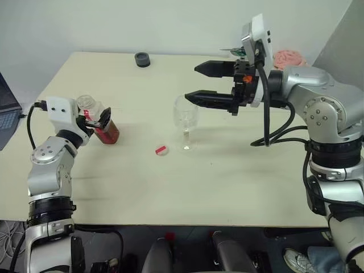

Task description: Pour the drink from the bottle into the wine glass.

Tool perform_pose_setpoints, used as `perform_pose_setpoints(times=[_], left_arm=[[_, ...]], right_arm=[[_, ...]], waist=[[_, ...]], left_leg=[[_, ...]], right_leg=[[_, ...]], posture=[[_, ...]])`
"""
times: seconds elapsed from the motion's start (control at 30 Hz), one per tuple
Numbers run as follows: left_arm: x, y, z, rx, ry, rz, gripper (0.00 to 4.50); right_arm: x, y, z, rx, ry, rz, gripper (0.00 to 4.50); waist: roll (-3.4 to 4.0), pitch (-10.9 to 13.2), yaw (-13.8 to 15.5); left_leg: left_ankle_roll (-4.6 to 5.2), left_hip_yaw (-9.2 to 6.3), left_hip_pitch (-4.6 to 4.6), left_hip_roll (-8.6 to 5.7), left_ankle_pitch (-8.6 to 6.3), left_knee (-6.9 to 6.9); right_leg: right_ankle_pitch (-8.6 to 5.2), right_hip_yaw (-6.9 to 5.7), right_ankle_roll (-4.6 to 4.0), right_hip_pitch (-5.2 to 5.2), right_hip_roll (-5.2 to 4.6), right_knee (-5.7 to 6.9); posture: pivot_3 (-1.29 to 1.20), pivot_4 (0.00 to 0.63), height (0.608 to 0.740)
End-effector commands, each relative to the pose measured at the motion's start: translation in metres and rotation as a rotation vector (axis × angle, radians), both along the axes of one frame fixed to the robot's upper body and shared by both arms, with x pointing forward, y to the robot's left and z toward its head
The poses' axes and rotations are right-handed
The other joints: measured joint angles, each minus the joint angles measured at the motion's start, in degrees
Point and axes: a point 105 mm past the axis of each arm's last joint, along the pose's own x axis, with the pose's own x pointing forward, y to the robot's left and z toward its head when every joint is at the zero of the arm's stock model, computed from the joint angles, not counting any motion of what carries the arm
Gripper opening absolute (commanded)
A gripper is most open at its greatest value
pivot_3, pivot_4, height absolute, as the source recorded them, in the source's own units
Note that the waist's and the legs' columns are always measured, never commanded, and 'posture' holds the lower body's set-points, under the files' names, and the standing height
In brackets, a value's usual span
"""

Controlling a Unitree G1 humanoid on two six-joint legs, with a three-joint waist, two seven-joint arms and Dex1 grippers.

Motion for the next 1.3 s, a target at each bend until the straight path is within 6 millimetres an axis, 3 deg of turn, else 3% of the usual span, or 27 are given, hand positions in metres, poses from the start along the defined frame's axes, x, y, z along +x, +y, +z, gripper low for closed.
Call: perform_pose_setpoints(times=[0.03,0.23,0.33,0.57,0.7,0.83,0.97,1.17,1.3], left_arm=[[0.002,-0.004,0.013,0.013,-0.064,-0.024,4.50],[0.002,-0.009,0.010,0.007,-0.063,-0.043,4.50],[-0.001,-0.010,0.008,0.000,-0.066,-0.042,3.88],[-0.005,-0.004,0.004,-0.005,-0.064,-0.016,1.85],[-0.001,-0.009,0.013,0.003,-0.082,-0.050,1.82],[0.017,-0.044,0.052,0.085,-0.150,-0.183,1.82],[0.035,-0.095,0.092,0.206,-0.229,-0.348,1.82],[0.050,-0.171,0.114,0.489,-0.339,-0.550,1.82],[0.055,-0.189,0.108,0.622,-0.386,-0.589,1.82]], right_arm=[[-0.005,-0.001,0.007,0.007,-0.041,-0.001,4.48],[-0.005,-0.002,0.006,0.004,-0.040,-0.011,4.48],[-0.004,-0.002,0.005,0.002,-0.038,-0.017,4.50],[-0.002,-0.005,0.003,0.008,-0.053,-0.040,4.50],[0.003,-0.015,0.002,0.058,-0.106,-0.093,4.50],[0.012,-0.055,-0.004,0.147,-0.138,-0.241,4.50],[-0.009,-0.083,-0.032,0.125,-0.086,-0.280,4.50],[-0.056,-0.082,-0.097,-0.008,-0.001,-0.322,4.50],[-0.064,-0.077,-0.108,0.021,0.028,-0.363,4.50]], waist=[[0.00,0.0,0.0],[0.00,0.0,0.0],[0.00,0.0,0.0],[-0.01,0.0,0.0],[-0.01,0.0,0.0],[-0.12,0.0,1.1],[-0.12,0.0,2.3],[-0.10,0.0,2.3],[-0.07,0.0,0.4]], left_leg=[[0.00,0.00,0.00,0.00,0.00,0.00],[0.00,-0.02,0.00,0.00,0.00,0.01],[0.00,-0.02,0.00,0.00,0.00,0.01],[0.00,-0.03,0.00,0.00,0.00,0.01],[0.00,-0.03,0.01,0.00,0.00,0.02],[-0.01,-0.22,-0.14,-0.03,0.00,0.13],[-0.01,-0.46,-0.54,-0.12,0.00,0.56],[-0.01,-0.74,-0.79,-0.25,-0.01,0.77],[0.01,-0.71,-0.75,-0.23,0.01,0.86]], right_leg=[[0.00,-0.01,0.00,0.00,0.00,0.00],[0.00,-0.02,0.00,0.00,0.00,0.02],[0.00,-0.02,0.00,0.00,0.00,0.02],[0.00,-0.03,0.00,0.01,0.00,0.03],[0.00,-0.04,0.00,0.01,0.00,0.04],[0.00,-0.23,0.00,0.02,0.01,0.02],[0.02,-0.57,0.04,0.00,-0.08,-0.02],[0.01,-0.93,0.06,0.00,-0.26,-0.03],[0.01,-0.86,0.07,0.00,-0.21,0.02]], posture=[[0.00,0.150,0.740],[0.00,0.150,0.740],[0.00,0.150,0.740],[0.00,0.150,0.740],[0.00,0.150,0.740],[0.00,0.150,0.740],[0.00,0.150,0.740],[0.00,0.150,0.740],[0.00,0.150,0.740]])
